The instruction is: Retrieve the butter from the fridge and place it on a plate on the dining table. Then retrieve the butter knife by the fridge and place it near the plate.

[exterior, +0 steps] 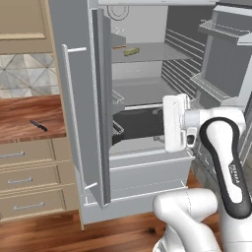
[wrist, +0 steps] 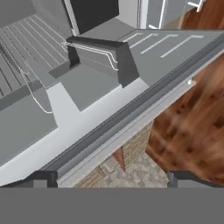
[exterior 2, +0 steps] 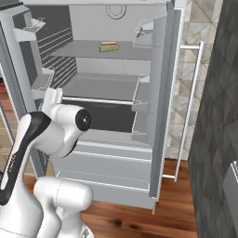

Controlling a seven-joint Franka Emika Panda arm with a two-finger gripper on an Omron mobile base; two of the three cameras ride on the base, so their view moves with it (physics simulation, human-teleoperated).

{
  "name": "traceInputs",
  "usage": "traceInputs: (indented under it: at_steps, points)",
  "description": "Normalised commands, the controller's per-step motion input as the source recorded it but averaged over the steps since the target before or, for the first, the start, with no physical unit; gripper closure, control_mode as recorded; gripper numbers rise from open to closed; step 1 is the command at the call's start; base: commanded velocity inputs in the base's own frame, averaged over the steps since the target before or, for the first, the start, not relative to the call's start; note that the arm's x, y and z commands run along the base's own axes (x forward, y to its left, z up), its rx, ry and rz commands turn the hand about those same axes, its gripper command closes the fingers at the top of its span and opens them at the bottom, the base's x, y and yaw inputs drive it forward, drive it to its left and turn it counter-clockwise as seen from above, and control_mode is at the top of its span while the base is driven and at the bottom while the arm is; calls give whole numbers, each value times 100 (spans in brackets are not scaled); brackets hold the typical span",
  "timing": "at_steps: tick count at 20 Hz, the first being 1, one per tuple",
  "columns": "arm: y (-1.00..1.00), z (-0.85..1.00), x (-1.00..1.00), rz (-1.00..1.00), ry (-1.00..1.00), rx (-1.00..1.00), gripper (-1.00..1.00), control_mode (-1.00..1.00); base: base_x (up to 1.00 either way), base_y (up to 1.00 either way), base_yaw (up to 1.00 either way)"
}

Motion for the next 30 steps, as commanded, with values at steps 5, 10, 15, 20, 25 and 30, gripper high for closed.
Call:
traceInputs:
  at_steps: [5,10,15,20,25,30]
  points:
    - [27,0,26,10,-2,0,-100,-100,0,0,0]
    - [34,0,17,6,-4,0,-100,-100,0,0,0]
    - [52,0,33,1,-1,-4,-100,-100,0,0,0]
    - [38,0,31,0,0,-5,-100,-100,0,0,0]
    - [3,-3,38,0,-2,0,-100,-100,0,0,0]
    - [10,-3,36,0,-6,0,-100,-100,0,0,0]
